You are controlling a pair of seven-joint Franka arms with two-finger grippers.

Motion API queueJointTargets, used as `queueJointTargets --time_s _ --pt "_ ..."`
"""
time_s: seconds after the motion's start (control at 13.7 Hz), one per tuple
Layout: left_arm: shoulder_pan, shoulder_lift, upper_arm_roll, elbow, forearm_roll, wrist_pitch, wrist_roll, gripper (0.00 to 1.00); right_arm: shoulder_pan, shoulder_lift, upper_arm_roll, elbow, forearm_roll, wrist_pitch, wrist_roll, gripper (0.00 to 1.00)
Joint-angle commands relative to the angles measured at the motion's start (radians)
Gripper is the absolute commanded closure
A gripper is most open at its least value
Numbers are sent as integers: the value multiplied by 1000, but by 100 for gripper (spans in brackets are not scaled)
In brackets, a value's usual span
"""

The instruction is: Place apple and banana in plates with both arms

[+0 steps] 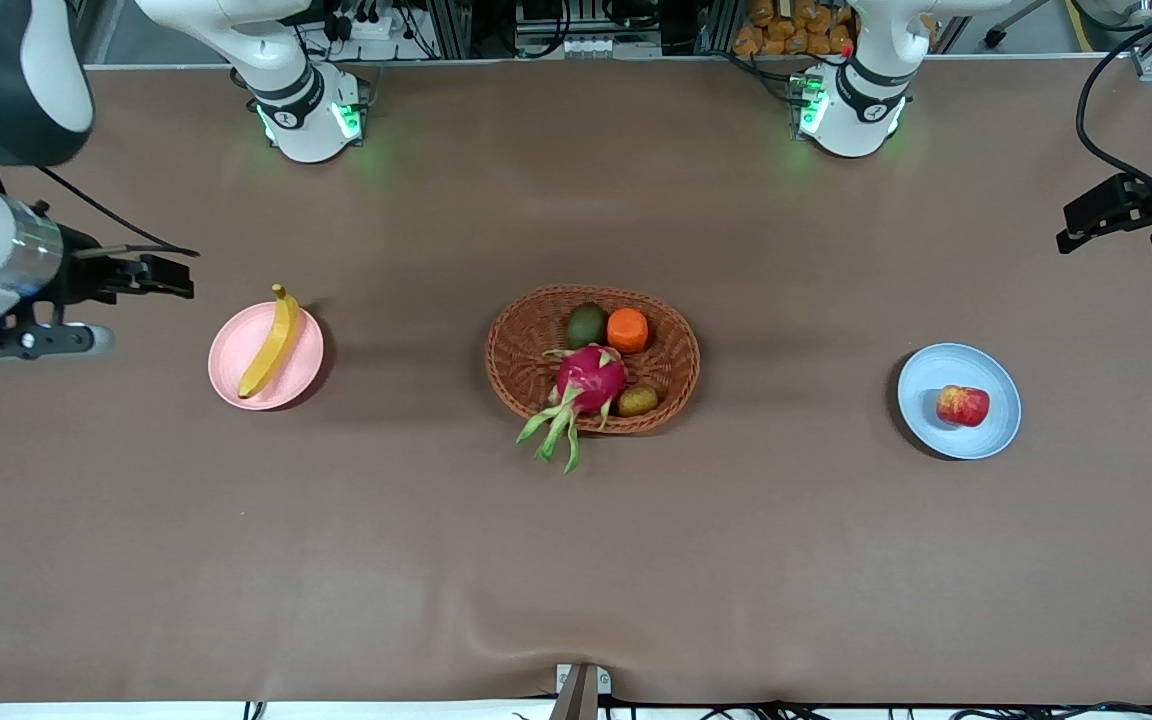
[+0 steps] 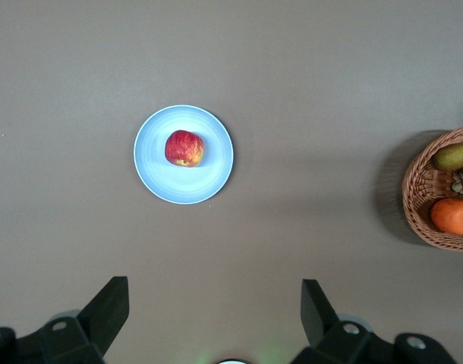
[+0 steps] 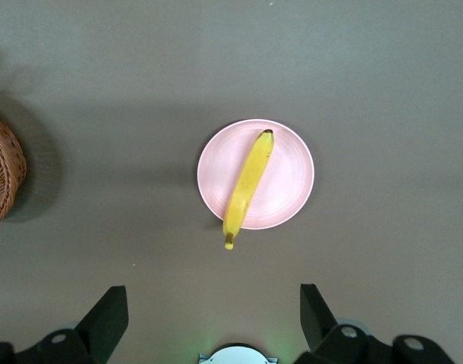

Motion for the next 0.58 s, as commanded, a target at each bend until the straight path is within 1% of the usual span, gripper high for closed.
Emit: queueJointTargets --time_s 0.0,0.51 --pt "-6 3 0 11 11 -12 -2 0 -21 -38 1 -13 -21 -10 -4 0" --pt "-6 3 0 11 11 -12 -2 0 -41 -35 3 -3 -9 22 -6 0"
